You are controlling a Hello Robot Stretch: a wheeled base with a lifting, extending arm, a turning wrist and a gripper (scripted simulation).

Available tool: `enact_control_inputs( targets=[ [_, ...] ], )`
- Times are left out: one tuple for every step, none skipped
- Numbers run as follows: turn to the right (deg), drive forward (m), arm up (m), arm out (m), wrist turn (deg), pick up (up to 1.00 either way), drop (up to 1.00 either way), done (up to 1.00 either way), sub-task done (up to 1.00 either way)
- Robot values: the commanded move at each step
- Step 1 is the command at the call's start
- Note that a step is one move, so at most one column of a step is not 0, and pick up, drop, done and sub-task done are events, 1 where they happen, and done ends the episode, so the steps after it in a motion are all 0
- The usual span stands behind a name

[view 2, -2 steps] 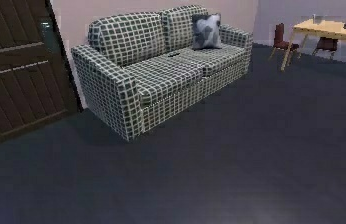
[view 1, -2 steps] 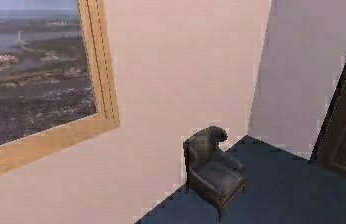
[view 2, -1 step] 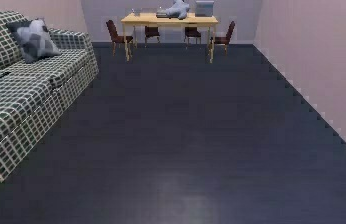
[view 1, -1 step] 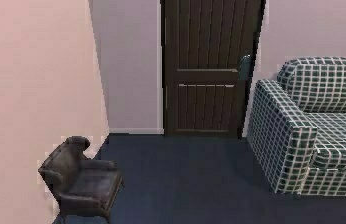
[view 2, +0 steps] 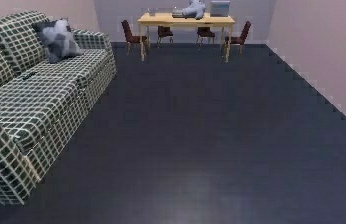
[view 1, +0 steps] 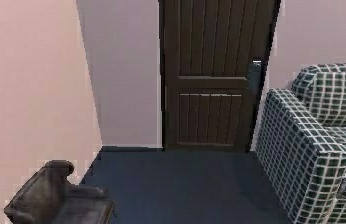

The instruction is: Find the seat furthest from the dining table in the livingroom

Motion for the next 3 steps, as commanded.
enact_control_inputs(
  targets=[
    [18.0, 0.0, 0.0, 0.0, 0.0, 0.0, 0.0, 0.0, 0.0],
    [0.0, 0.75, 0.0, 0.0, 0.0, 0.0, 0.0, 0.0, 0.0],
    [-45.0, 0.0, 0.0, 0.0, 0.0, 0.0, 0.0, 0.0, 0.0]
  ],
)
